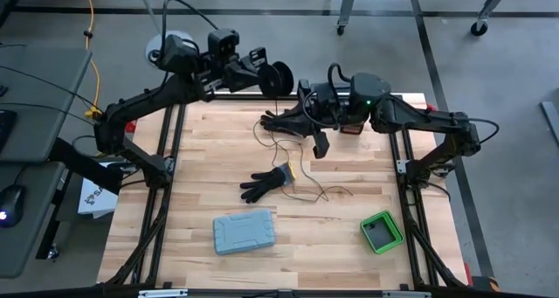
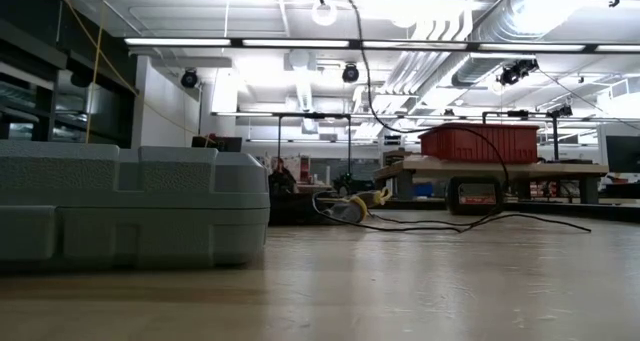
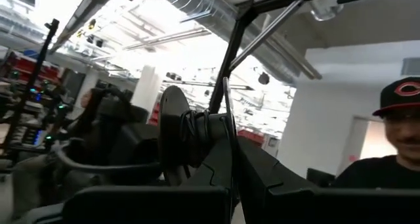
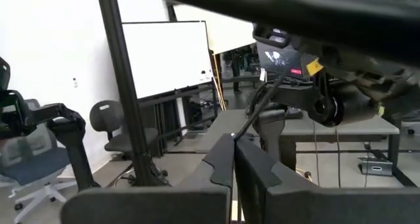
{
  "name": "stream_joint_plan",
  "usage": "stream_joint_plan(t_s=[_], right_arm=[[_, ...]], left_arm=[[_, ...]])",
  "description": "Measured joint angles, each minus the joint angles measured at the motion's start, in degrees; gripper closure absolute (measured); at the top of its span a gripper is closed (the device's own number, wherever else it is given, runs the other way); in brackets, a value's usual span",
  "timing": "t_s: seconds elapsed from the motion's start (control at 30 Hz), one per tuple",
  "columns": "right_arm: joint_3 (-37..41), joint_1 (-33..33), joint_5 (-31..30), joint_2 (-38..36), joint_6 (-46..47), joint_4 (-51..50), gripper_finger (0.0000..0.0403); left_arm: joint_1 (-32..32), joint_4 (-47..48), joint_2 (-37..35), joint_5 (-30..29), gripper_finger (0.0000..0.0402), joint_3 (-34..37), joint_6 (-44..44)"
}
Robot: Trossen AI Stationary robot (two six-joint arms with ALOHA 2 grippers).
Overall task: Coil cords
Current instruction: Coil the black wire cable onto the black spool
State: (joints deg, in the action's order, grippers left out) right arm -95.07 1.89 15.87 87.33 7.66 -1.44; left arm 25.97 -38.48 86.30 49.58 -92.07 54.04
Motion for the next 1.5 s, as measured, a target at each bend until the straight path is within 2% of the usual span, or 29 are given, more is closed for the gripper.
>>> stream_joint_plan(t_s=[0.13,0.33,0.5,0.7,0.8,0.93,1.23,1.5], right_arm=[[0.0,0.15,-1.13,0.0,0.39,-0.34,0.0403],[0.11,0.04,-9.57,0.08,1.15,-1.19,0.0394],[0.33,1.02,-10.69,0.37,2.65,-3.79,0.0332],[0.31,1.17,-23.61,0.5,-0.93,-4.74,0.0247],[0.3,1.6,-27.33,1.19,-3.27,-5.49,0.0229],[0.26,2.62,-32.52,3.02,-3.65,-4.99,0.0225],[0.26,4.13,-33.17,7.53,-3.9,-2.55,0.0225],[0.25,3.79,-28.95,8.15,-0.15,-0.49,0.0225]], left_arm=[[2.38,0.24,-0.01,2.15,0.0401,0.0,-0.15],[4.64,1.58,-0.07,2.57,0.0402,0.0,-1.75],[6.32,0.67,-0.24,0.91,0.0402,-0.13,-2.33],[8.36,0.96,-0.8,1.8,0.0401,-0.13,-4.6],[9.13,0.83,-1.32,1.78,0.0402,-0.13,-4.87],[9.6,1.08,-1.93,1.88,0.0402,-0.11,-5.12],[9.56,1.12,-3.63,1.34,0.0401,-0.11,-5.92],[9.56,1.2,-3.93,1.21,0.0401,-0.08,-6.31]])
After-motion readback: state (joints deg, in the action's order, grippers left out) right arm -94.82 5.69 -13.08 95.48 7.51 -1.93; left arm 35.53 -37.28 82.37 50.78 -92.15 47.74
